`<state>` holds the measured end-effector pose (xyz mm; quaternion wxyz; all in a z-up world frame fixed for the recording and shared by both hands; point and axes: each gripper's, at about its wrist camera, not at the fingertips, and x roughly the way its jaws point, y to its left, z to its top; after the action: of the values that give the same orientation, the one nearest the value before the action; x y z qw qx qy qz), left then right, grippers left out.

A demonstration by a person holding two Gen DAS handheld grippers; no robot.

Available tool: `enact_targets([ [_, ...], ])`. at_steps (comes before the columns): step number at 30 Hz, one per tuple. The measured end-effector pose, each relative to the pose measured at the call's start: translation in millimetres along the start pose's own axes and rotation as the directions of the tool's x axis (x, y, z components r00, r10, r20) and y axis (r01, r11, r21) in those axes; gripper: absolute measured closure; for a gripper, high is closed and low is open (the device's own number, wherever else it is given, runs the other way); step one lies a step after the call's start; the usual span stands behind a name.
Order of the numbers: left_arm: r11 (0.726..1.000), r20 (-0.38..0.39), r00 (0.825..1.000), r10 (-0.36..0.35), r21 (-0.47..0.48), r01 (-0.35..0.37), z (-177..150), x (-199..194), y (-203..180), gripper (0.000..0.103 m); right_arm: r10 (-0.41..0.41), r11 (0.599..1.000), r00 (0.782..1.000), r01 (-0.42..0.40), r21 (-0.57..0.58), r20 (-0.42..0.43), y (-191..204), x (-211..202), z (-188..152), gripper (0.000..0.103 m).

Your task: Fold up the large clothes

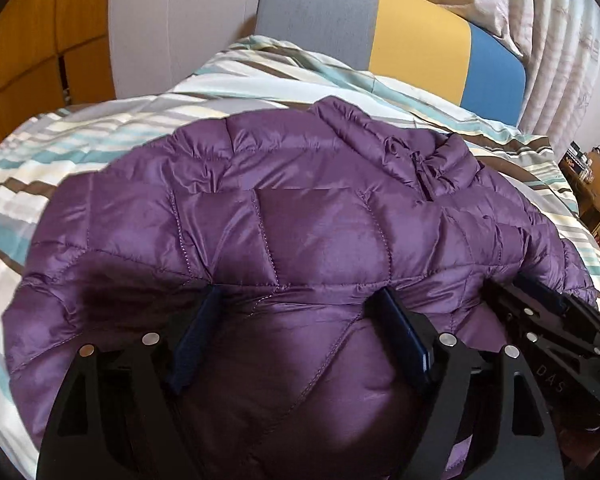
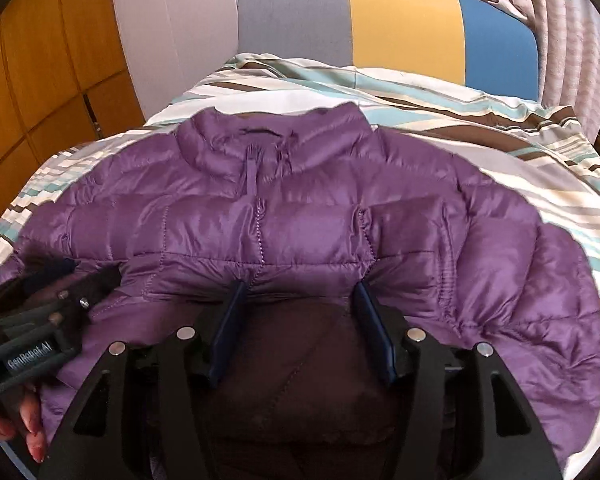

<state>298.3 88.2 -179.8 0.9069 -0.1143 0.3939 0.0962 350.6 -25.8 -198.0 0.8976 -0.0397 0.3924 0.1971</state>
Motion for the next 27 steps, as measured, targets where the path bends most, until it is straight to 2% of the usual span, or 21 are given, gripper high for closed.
enact_targets([
  [4, 1.000, -0.002, 1.000, 0.000, 0.008, 0.000, -1, 1, -4, 0.020, -0.007, 1.000, 1.000, 0.007, -0.005, 0.005, -1, 2, -3, 0.047],
  [8, 0.999, 0.015, 1.000, -0.021, -0.029, 0.021, -3, -14, 6, 0.020, -0.017, 1.000, 1.000, 0.017, -0.012, 0.012, 0, 2, -5, 0.046],
  [11, 0.997, 0.033, 0.999, -0.027, -0.070, 0.030, -12, -37, 22, 0.013, -0.016, 1.000, 1.000, 0.016, -0.010, 0.015, 0, 3, -5, 0.046],
  [15, 0.998, 0.052, 0.998, 0.037, -0.055, -0.034, -27, -66, 45, 0.012, -0.016, 1.000, 1.000, 0.016, -0.010, 0.017, 1, 2, -6, 0.046],
  [18, 0.996, 0.064, 0.994, 0.094, -0.005, -0.094, -48, -85, 56, 0.012, -0.015, 1.000, 1.000, 0.015, -0.009, 0.016, 2, 1, -6, 0.045],
  [20, 0.986, 0.048, 0.985, 0.165, 0.022, -0.166, -64, -90, 62, 0.012, -0.012, 1.000, 1.000, 0.013, -0.006, 0.017, 1, 1, -6, 0.045],
  [22, 0.979, 0.024, 0.979, 0.202, -0.039, -0.201, -77, -91, 79, 0.012, -0.011, 1.000, 1.000, 0.011, -0.004, 0.019, 1, 1, -5, 0.045],
  [24, 0.974, 0.000, 0.985, 0.175, -0.146, -0.173, -79, -88, 100, 0.012, -0.009, 1.000, 1.000, 0.009, -0.002, 0.020, 1, -1, -6, 0.045],
  [27, 0.959, -0.012, 0.988, 0.153, -0.238, -0.152, -66, -82, 115, 0.012, -0.009, 1.000, 1.000, 0.009, -0.002, 0.020, 1, -1, -6, 0.045],
])
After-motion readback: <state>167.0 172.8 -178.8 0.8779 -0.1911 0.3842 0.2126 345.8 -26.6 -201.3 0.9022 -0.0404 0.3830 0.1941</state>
